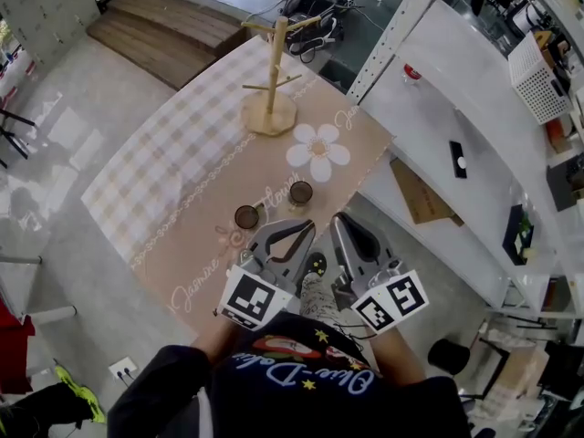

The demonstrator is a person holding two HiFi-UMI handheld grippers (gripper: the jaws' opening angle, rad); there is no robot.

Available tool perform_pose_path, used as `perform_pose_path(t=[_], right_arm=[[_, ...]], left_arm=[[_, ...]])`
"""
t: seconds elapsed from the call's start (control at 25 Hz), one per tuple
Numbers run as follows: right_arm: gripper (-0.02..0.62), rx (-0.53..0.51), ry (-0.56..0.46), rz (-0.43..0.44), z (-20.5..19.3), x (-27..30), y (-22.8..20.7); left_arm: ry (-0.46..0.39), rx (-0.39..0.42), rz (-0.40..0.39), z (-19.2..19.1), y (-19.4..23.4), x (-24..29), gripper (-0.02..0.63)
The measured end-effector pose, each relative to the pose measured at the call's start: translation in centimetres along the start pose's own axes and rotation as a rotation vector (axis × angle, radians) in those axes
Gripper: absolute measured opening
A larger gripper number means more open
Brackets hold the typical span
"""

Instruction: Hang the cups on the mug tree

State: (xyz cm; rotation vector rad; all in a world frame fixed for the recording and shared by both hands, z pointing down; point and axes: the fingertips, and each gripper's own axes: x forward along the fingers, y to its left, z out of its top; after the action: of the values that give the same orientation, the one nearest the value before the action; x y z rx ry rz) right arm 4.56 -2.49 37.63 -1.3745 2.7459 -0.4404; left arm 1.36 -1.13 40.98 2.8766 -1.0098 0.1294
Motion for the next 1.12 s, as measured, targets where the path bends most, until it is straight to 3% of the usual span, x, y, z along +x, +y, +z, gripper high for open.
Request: perform_pose_path(t=[0.6,1.12], right_arm=[[0.026,0.032,0.018,-0.013,-1.3,0.4,-1.2],[0.026,0.049,0.016,-0.038,-1.5,-0.3,-2.2]], left_arm=[[0.062,-0.036,0.057,-3.9,2.0,1.0,-0.002],[0.164,-0.059,0.083,-8.4,2.8,1.9,0.003]])
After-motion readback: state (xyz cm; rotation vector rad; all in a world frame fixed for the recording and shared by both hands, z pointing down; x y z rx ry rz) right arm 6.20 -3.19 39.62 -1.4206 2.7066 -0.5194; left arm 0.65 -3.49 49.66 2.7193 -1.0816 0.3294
